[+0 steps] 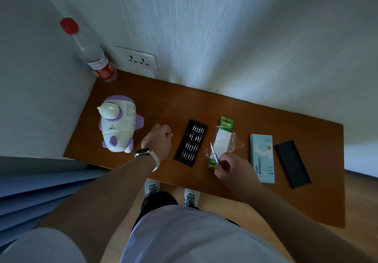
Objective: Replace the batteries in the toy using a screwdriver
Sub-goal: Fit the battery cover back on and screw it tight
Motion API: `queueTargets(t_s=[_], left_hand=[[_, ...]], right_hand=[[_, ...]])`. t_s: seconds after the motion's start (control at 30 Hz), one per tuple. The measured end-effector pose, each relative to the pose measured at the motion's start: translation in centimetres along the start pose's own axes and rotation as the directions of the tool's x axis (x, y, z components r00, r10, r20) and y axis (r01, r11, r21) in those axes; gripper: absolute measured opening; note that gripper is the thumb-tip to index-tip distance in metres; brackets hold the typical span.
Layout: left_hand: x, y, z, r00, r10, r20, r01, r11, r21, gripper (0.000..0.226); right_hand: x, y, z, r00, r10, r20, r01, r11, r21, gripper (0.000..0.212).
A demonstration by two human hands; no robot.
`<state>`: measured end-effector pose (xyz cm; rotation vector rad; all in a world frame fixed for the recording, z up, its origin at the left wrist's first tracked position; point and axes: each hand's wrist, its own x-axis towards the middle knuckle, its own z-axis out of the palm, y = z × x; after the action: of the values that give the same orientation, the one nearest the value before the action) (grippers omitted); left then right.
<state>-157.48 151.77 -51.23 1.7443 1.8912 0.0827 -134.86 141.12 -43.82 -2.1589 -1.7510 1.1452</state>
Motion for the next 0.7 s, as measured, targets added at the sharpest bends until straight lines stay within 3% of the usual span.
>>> queueTargets(t_s=[0.3,0.47,0.7], left_hand=[[-0.2,1.3,-0.5,1.000,-0.022,-0.005,0.022,0.999,0.043,0.017],[-1.3,3.6,-2.2,0.995,-0.088,-0.051,0.074,0.971,-0.229,0.010],[-4.7,8.9,-6.4,0.992,-0.016,-0.122,-0.050,0.852,-0.521,0.001]], right_hand=[[-0.6,1.5,-2.0,1.000,-0.017,0.010,0.017,0.999,0.032,0.016],[-0.6,1.3,-3.9,1.000,-0.018,0.016,0.017,0.999,0.045,0.011],[0.1,-1.1,-6.5,0.991,-0.123,-0.042,0.126,0.989,0.078,0.011]])
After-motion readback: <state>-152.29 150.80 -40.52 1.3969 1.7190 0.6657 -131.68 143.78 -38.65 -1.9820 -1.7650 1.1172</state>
